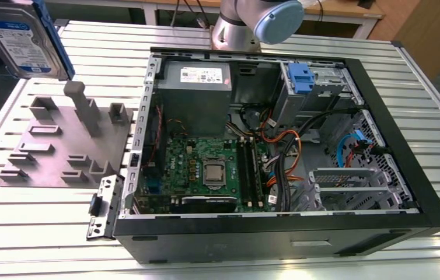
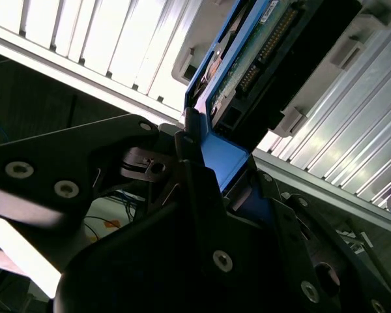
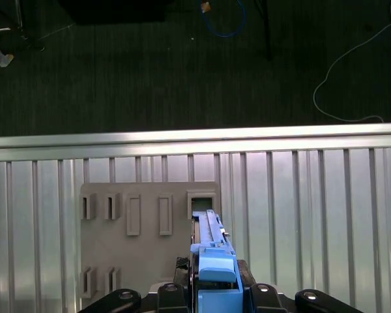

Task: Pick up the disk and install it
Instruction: 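Pick up the disk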

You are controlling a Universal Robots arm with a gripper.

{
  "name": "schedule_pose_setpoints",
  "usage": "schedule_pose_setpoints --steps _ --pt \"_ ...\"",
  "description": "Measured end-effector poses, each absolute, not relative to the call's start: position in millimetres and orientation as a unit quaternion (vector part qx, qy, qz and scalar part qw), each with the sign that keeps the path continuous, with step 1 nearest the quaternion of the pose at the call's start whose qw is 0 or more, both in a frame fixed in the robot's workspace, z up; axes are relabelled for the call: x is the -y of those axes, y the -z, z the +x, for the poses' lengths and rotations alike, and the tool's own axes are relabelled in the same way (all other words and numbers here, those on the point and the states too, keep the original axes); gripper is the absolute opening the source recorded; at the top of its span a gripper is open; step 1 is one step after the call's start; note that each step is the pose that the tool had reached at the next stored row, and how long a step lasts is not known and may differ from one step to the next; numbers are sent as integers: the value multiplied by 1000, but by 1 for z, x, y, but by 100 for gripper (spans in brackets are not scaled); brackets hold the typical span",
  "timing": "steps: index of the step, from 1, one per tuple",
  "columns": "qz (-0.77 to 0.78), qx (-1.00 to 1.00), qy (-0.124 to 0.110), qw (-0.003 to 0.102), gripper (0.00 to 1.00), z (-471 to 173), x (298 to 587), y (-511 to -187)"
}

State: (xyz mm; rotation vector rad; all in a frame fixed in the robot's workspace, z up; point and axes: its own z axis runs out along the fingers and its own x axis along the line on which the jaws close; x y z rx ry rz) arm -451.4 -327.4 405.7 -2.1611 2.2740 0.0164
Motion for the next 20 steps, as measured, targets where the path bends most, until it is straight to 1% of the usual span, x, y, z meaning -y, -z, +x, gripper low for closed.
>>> schedule_pose_setpoints --steps 20 --pt "-689 -725 -5 2 36 -451 327 -412"
